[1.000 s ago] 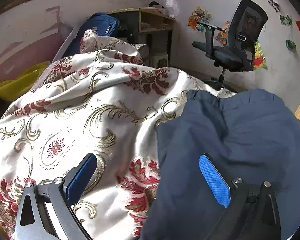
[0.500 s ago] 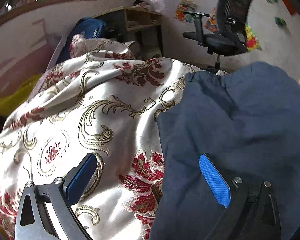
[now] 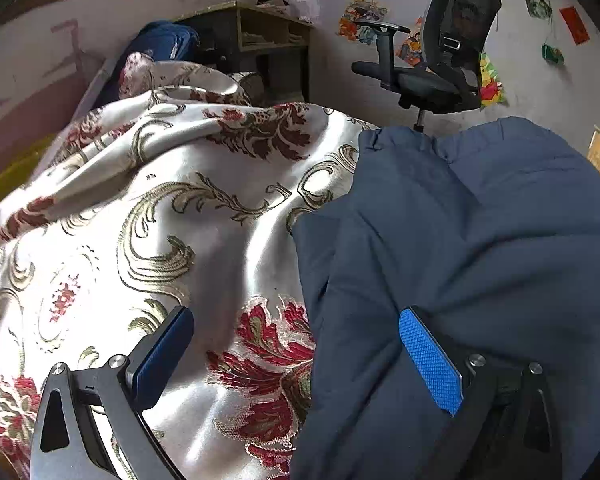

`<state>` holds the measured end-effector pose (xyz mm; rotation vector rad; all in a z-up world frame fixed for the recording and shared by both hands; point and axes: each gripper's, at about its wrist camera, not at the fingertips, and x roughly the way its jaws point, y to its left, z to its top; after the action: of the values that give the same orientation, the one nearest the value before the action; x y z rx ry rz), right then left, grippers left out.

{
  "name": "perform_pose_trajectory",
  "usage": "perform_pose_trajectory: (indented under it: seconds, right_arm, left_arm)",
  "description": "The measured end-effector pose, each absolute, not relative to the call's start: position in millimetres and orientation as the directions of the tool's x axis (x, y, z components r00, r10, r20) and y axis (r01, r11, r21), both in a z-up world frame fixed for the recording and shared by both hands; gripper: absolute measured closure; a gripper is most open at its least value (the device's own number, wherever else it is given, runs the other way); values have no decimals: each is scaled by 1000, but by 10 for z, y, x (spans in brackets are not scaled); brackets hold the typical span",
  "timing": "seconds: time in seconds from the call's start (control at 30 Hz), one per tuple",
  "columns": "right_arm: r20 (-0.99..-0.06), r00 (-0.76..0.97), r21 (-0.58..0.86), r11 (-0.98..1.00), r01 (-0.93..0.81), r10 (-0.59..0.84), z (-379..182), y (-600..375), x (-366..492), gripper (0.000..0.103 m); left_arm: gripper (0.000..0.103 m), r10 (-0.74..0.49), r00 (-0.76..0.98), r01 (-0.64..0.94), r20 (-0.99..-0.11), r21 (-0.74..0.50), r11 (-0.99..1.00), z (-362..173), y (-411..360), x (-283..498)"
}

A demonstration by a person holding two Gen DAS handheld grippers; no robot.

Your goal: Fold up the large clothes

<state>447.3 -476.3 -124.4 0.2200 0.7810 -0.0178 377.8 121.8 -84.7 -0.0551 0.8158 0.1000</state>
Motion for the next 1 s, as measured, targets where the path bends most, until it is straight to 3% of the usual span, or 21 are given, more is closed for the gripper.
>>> perform_pose_trajectory:
  seconds: [0.4,0.67,1.0]
  right_arm:
    - [-697,712,222,971,94,90,-1353,-4760,4492,1]
    - [-698,709,233,968,92,101,-1371,-4783,4501,1]
    - [-699,705,252,964,86,119,-1427,-4836,4516,1]
  left_arm:
    - [0,-269,606,90,-749,-271,958,-954,1552,3904]
    - [0,-370,563,204,-739,-310,929,-965,1385,3978]
    - [0,-518,470,249,-715,-455,855,-1131,1424,4128]
